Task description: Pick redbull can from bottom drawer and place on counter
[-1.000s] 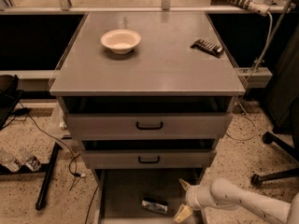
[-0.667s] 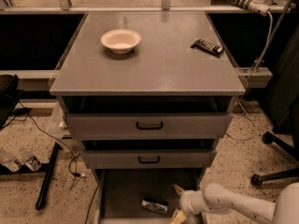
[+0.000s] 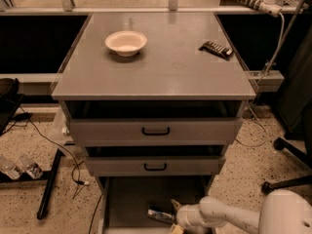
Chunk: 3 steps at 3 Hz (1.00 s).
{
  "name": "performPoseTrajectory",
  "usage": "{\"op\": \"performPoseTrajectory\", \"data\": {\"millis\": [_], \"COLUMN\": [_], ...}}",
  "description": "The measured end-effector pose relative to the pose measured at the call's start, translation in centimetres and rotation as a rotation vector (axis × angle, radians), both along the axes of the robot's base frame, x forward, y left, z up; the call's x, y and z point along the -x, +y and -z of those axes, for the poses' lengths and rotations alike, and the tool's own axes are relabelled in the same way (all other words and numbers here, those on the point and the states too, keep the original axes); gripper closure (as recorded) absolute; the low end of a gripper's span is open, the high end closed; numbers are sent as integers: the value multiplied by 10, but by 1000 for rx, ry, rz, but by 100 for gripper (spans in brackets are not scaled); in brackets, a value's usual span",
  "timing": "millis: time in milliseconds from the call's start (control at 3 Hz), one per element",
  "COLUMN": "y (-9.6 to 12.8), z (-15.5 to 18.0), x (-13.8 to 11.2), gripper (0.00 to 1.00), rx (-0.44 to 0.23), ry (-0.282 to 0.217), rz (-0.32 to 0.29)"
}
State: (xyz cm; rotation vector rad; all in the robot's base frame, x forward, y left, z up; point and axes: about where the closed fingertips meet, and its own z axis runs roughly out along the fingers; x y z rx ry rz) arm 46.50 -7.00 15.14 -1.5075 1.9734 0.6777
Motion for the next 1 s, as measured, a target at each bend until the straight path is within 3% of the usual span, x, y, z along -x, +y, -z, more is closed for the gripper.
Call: {"op": "performPoseTrajectory", "data": {"millis": [667,1000], "y": [26,26], "z": [31,32], "x": [-18,-18], "gripper": [0,19], "rx": [-27,-27], "ry": [-43,-43], "rz": [-8,-7]}}
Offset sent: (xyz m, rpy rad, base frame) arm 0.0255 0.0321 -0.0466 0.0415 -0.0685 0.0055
